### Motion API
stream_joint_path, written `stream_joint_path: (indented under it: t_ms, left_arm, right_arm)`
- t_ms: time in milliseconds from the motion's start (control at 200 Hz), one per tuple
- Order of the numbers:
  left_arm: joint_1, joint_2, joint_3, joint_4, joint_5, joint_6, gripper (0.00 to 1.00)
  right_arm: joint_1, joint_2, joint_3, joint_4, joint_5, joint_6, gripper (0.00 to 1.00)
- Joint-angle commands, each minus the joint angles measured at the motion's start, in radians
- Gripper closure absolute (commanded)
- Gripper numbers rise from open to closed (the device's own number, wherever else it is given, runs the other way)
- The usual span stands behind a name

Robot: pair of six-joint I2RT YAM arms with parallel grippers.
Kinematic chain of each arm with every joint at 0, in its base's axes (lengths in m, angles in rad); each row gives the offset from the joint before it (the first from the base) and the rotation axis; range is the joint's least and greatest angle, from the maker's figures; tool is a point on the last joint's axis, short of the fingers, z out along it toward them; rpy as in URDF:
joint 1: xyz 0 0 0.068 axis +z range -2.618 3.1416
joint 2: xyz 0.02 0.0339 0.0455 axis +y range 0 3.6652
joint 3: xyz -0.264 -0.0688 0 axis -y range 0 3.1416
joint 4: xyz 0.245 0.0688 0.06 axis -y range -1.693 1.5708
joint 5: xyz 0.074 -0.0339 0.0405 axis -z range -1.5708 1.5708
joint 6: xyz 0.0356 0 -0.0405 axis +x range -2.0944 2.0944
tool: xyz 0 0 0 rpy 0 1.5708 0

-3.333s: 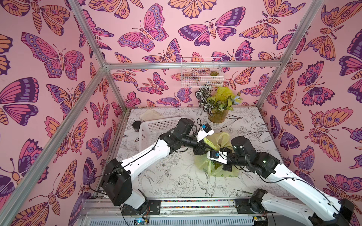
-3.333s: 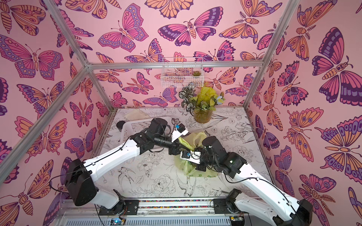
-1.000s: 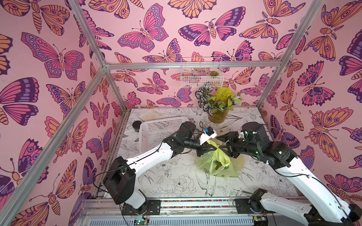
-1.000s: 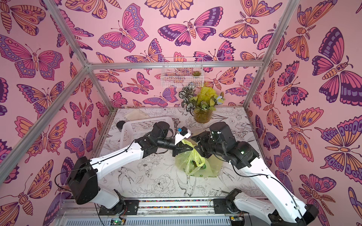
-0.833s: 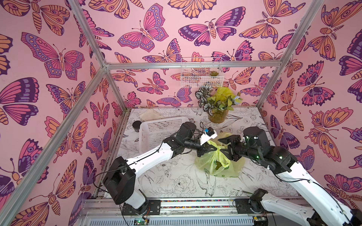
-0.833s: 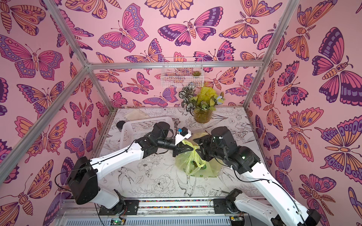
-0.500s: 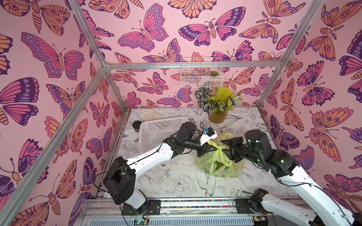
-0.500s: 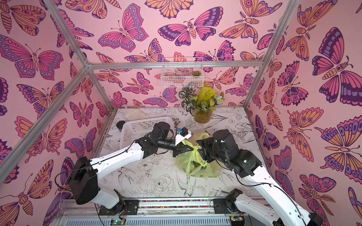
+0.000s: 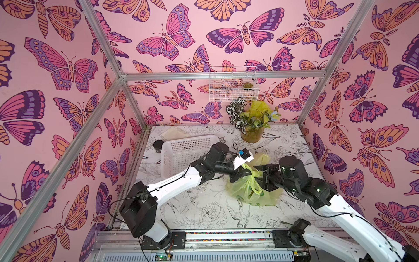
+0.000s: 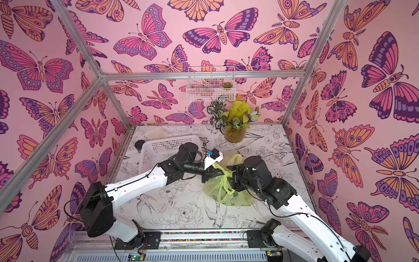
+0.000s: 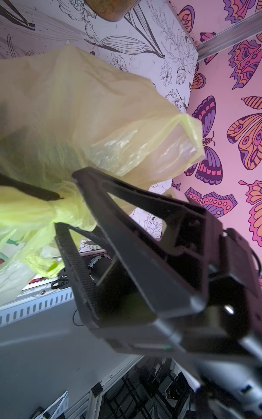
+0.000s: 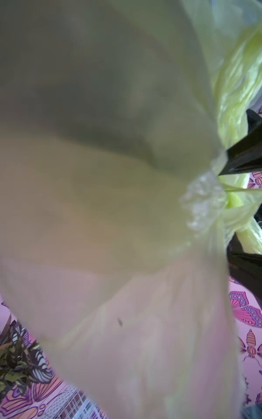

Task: Place the pineapple into a plastic bag & tie a knot
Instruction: Cross the plastic bag at the center of the board.

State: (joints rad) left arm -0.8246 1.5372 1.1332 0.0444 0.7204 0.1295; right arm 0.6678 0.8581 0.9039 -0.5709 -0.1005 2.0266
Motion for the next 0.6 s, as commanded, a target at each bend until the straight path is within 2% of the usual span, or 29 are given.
stream_joint_path:
  t_ms: [0, 195, 391, 596]
  left_arm:
    - [-0.022, -0.025, -0.024, 0.071, -0.043, -0.021, 1.00]
    - [-0.045, -0.037, -0.050, 0.125, -0.124, -0.063, 1.00]
    - [-0.069, -0.059, -0.094, 0.190, -0.159, -0.150, 1.00]
    - [-0.104, -0.083, -0.129, 0.240, -0.218, -0.225, 1.00]
  right_arm:
    - [0.034, -0.018, -0.033, 0.011, 0.044, 0.109, 0.44]
    - [0.057, -0.069, -0.075, 0.021, 0.149, 0.182, 0.39]
    - [0.058, -0.085, -0.151, 0.144, 0.256, 0.219, 0.32]
    - [0.058, -0.078, -0.185, 0.192, 0.305, 0.239, 0.44]
